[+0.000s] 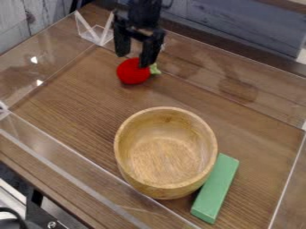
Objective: Move the red object to the right side of the table
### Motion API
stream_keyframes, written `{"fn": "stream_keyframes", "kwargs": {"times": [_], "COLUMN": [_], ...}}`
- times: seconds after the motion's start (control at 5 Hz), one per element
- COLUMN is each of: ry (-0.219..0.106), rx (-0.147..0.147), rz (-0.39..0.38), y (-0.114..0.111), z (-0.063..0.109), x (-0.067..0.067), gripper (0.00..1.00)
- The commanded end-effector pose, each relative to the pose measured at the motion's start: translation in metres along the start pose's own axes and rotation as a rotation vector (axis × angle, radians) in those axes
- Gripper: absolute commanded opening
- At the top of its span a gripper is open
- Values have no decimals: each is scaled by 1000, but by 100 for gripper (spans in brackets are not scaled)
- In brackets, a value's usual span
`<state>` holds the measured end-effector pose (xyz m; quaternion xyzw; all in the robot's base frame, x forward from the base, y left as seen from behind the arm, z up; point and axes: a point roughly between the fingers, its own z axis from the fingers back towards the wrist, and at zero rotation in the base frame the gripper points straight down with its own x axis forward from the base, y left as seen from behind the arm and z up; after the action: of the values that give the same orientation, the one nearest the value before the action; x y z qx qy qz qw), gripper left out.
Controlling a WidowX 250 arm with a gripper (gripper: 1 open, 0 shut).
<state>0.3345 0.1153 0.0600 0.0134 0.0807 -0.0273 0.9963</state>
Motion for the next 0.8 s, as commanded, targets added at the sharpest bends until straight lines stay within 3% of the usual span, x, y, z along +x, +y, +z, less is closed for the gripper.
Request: {"fn": "stream_keyframes", "kwargs": {"times": [0.0,0.4,0.6], "ry": [-45,-54,-58], "rx": [23,5,6], "rz": [10,98,76], "y": [15,12,6], "z": [3,1,-2], "x": [6,11,16], "gripper": [100,100,100]}}
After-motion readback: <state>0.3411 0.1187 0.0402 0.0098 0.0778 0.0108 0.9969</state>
